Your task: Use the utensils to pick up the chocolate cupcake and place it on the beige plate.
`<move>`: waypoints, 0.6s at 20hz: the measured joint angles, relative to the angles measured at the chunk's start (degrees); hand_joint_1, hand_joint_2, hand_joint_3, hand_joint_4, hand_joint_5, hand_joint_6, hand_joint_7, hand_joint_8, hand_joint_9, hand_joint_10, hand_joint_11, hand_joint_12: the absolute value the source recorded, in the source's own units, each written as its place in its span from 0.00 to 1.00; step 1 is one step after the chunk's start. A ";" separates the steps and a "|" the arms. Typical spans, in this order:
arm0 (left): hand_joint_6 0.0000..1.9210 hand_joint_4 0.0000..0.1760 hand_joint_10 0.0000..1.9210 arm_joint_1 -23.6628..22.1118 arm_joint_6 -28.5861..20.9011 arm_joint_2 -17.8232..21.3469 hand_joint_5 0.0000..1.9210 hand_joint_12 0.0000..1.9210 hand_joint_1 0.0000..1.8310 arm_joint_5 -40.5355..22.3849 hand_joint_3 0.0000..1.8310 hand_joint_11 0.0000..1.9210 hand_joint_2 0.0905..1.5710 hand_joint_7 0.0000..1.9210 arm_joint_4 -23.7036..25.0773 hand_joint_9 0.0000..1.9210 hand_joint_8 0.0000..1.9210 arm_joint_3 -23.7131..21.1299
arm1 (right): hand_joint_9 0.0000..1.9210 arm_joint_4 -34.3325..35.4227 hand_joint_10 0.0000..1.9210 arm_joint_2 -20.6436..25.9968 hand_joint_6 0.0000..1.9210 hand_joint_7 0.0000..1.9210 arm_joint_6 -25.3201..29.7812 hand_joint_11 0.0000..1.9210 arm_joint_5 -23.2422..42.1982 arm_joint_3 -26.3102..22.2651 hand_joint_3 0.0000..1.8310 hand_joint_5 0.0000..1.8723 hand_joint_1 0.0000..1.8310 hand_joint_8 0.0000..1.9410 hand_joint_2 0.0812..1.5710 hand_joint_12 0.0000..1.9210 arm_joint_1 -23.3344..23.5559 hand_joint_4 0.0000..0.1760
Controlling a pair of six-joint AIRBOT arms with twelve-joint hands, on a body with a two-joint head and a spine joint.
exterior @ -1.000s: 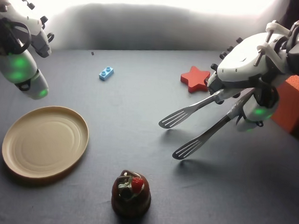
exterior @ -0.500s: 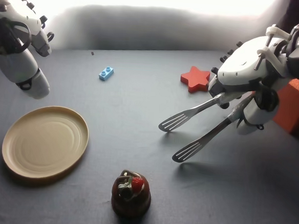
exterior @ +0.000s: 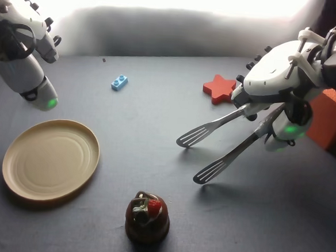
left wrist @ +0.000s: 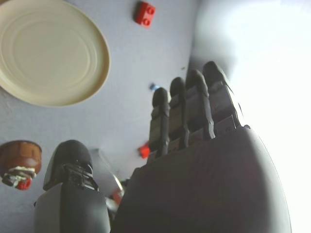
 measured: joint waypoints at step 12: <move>0.00 0.00 0.00 0.00 0.00 -0.22 0.10 0.11 0.11 -0.04 0.00 0.00 0.70 0.08 0.04 0.06 0.00 -0.02 | 0.25 0.13 1.00 0.00 0.69 0.26 0.00 0.33 0.15 0.00 0.00 0.26 0.45 0.88 0.70 1.00 0.00 0.00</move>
